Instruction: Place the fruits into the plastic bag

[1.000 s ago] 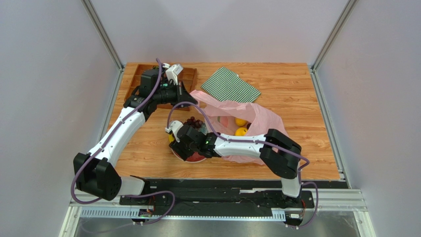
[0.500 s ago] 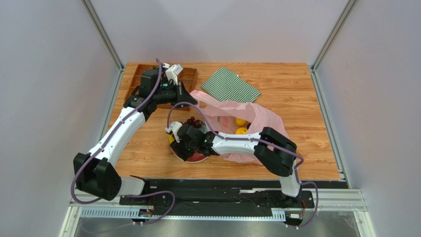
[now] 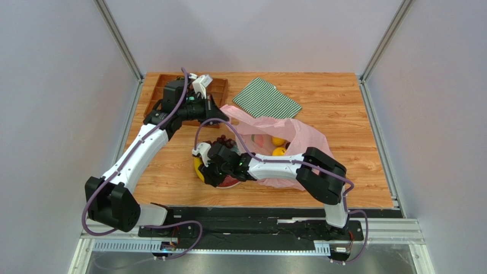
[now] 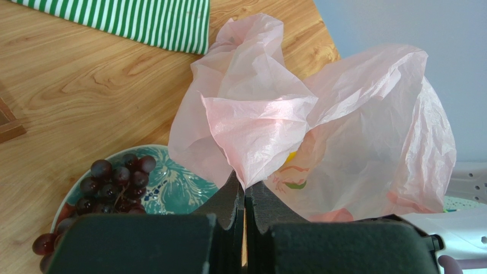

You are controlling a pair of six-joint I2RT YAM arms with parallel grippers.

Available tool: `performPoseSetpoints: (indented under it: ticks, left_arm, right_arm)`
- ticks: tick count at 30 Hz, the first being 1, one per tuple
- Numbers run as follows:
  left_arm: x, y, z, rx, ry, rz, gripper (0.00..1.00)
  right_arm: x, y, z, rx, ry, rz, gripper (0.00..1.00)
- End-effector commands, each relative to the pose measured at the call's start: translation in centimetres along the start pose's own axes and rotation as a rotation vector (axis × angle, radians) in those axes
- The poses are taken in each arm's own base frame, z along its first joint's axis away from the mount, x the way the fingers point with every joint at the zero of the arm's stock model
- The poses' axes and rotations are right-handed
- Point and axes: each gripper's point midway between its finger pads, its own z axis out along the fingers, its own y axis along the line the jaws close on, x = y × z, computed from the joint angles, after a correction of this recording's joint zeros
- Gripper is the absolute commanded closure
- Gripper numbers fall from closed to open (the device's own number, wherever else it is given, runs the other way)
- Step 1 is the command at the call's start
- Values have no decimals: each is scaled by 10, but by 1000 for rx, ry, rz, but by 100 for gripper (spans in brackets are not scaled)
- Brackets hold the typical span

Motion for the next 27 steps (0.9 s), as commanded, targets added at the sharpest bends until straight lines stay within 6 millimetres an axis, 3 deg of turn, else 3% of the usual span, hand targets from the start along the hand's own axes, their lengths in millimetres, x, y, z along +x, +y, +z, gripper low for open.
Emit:
performPoseSetpoints:
  ticks: [1,6,10,12,14,16,17,18,21,22,24,25,27]
  left_arm:
    - [-12,-18,-12,32,-47,58,100]
    - [-11,-18,-12,30,-44,56,100]
    - [-11,-18,-12,30,-44,56,100]
    - [-11,-18,-13,31,-46,58,100]
    - [-12,-19,-13,32,-49,61,100]
    - [-12,-19,-14,32,-49,61,100]
    - [-12,-19,-14,31,-50,61,100]
    - [-12,-19,-14,29,-52,62,100]
    - [-13,-20,-15,29,-54,67,100]
    - [-13,-20,-15,28,-55,67,100]
    - [-13,-20,-16,25,-57,70,100]
    - [-14,-20,-17,23,-59,72,100]
    - [-14,-20,-17,21,-59,69,100]
  right_arm:
    - [-35,35,-18,-139,-113,-54,75]
    - [-50,64,-27,-236,-164,-91,77]
    - [-63,90,-47,-319,-196,-115,79]
    - [-73,100,-69,-335,-232,-128,79]
    - [-70,105,-84,-359,-237,-124,79]
    - [-79,113,-113,-395,-278,-121,80]
    - [-71,113,-121,-400,-257,-115,80]
    - [-78,117,-142,-412,-289,-121,80]
    - [-65,112,-165,-400,-259,-102,80]
    - [-67,111,-181,-397,-277,-83,80]
    - [-56,97,-190,-371,-276,-40,80]
    - [-59,94,-207,-367,-312,-13,80]
    - [-51,74,-214,-322,-317,42,80]
